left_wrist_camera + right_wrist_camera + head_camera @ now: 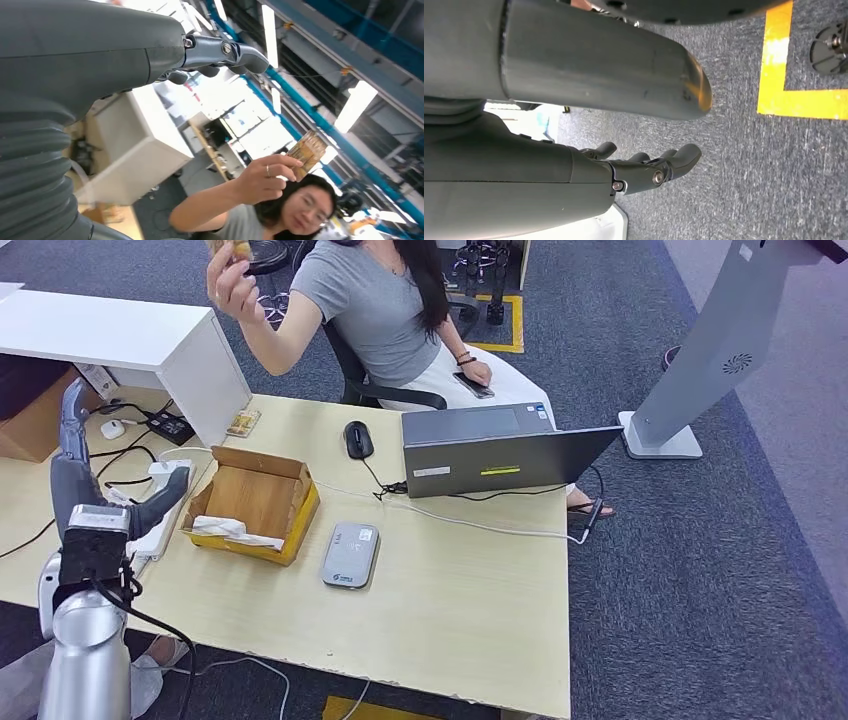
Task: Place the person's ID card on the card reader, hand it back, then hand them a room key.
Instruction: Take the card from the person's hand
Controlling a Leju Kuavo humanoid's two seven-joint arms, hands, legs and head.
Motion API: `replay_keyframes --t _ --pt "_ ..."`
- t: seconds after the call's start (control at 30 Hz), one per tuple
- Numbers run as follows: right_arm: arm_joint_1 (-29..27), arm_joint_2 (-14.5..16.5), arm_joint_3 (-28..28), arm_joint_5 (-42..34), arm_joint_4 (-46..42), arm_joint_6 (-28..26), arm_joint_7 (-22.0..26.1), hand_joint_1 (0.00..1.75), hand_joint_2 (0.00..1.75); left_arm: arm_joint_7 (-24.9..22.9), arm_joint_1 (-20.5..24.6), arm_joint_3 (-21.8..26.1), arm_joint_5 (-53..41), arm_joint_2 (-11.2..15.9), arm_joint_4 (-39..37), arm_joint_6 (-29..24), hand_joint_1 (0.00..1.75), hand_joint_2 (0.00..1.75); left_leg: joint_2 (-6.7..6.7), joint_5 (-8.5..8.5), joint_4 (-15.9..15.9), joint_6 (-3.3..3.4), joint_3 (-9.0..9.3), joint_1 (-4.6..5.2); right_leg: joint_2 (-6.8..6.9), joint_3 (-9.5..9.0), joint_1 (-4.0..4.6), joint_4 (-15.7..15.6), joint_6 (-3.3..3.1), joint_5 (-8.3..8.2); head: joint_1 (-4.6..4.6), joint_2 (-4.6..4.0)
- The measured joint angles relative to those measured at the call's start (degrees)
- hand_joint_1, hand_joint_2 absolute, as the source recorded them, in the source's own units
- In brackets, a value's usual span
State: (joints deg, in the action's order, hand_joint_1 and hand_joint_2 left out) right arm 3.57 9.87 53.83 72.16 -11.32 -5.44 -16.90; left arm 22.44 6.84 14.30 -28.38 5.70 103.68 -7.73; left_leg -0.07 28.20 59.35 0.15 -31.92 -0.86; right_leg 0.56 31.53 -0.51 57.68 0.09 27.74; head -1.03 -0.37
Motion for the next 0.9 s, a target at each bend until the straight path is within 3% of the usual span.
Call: replay_keyframes --t 0.1,0.2,0.33,0.5,0.63,0.9 --pt "-0.1 -0.2 -0.5 0.3 0.0 0.0 0.0 0.0 0.0 -1.1 3.0 -2.8 -1.5 3.0 -2.1 -1.3 0.0 1.75 0.37 -0.05 0.0 -0.03 -0.03 0.01 -0.37 0.18 0.0 0.0 -0.02 -0.15 0.0 0.0" --pt "-0.3 -0.3 -1.1 1.5 0.0 0.7 0.5 0.0 0.0 -5.7 6.6 -5.3 -11.4 5.8 -5.0 -5.1 0.0 1.75 0.38 -0.15 0.0 0.04 -0.18 0.01 -0.42 0.46 0.0 0.0 -0.01 -0.23 -0.01 0.0" --pt "-0.1 -0.7 -2.3 3.3 0.0 1.7 1.4 0.0 0.0 -13.0 17.1 -10.2 -27.4 9.8 -14.3 -8.2 0.0 1.75 0.2 -0.5 0.0 0.01 -0.64 0.0 -0.26 0.78 0.0 0.0 0.01 -0.52 0.0 0.0" --pt "0.0 -1.1 -3.2 3.7 0.0 1.7 1.6 0.0 0.0 -16.5 27.2 -15.6 -34.4 11.9 -24.7 -8.9 0.0 1.75 0.46 -0.66 0.0 -0.05 -0.83 0.01 -0.5 1.02 0.0 0.1 -0.08 -0.81 0.01 0.0" --pt "-0.1 -1.2 -3.4 3.7 0.0 1.8 1.6 0.0 0.0 -17.4 29.9 -18.1 -35.5 12.1 -28.5 -9.6 0.0 1.75 0.5 -0.66 0.0 -0.05 -0.83 0.02 -0.57 1.05 0.0 0.1 -0.07 -0.84 0.01 0.0" --pt "-0.1 -1.5 -3.4 3.8 0.0 1.9 1.9 0.0 0.0 -18.0 30.0 -19.8 -35.6 12.8 -30.8 -10.3 0.0 1.75 0.5 -0.66 0.0 -0.05 -0.88 0.0 -0.59 1.1 0.0 0.1 -0.07 -0.83 0.0 0.0"
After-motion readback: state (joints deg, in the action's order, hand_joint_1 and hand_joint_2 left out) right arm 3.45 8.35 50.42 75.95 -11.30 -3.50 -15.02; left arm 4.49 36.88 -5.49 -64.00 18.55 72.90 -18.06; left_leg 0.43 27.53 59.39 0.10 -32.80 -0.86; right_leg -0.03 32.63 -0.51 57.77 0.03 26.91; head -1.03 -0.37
